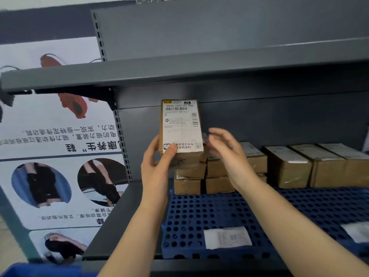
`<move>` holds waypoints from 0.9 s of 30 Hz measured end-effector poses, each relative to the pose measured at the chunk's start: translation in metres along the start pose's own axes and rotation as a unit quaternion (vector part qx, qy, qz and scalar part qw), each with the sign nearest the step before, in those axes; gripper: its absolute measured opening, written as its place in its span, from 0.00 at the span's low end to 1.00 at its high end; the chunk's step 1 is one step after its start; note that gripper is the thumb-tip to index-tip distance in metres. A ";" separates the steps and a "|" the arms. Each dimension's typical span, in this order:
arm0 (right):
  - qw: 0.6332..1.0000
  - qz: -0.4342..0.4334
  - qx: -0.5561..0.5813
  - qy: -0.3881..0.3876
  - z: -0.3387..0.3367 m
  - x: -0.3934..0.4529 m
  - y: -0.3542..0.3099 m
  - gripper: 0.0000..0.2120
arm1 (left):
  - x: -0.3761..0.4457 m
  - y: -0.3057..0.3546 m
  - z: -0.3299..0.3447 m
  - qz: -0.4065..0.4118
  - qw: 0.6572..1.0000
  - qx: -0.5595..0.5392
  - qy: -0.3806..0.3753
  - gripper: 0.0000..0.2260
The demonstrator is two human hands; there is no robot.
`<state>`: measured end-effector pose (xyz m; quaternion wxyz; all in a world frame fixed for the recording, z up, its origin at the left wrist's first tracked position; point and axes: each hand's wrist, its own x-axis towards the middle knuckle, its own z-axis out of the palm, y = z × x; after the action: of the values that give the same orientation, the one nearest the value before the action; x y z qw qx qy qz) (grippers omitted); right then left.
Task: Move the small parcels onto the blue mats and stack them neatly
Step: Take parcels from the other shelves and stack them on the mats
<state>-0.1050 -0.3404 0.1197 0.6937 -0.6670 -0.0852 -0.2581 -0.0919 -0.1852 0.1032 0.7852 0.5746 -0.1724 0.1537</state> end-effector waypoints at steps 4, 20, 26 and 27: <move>0.999 -0.014 0.034 -0.016 -0.017 -0.020 -0.005 0.11 | -0.014 -0.004 0.029 0.000 0.999 0.026 -0.036 0.28; 0.998 -0.018 0.032 0.055 -0.204 0.005 -0.020 0.11 | -0.021 -0.045 0.211 -0.012 0.983 0.116 -0.139 0.28; 0.999 0.006 0.023 0.044 -0.262 0.032 -0.014 0.11 | -0.019 -0.056 0.266 -0.048 0.983 0.102 -0.142 0.23; 0.999 0.011 0.025 0.040 -0.268 0.036 -0.013 0.12 | -0.018 -0.059 0.272 -0.057 0.984 0.100 -0.136 0.23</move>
<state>-0.1414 -0.6092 0.1222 0.7159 -0.6394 -0.0563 -0.2749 -0.1073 -0.4634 0.1216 0.7005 0.6746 -0.2283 0.0459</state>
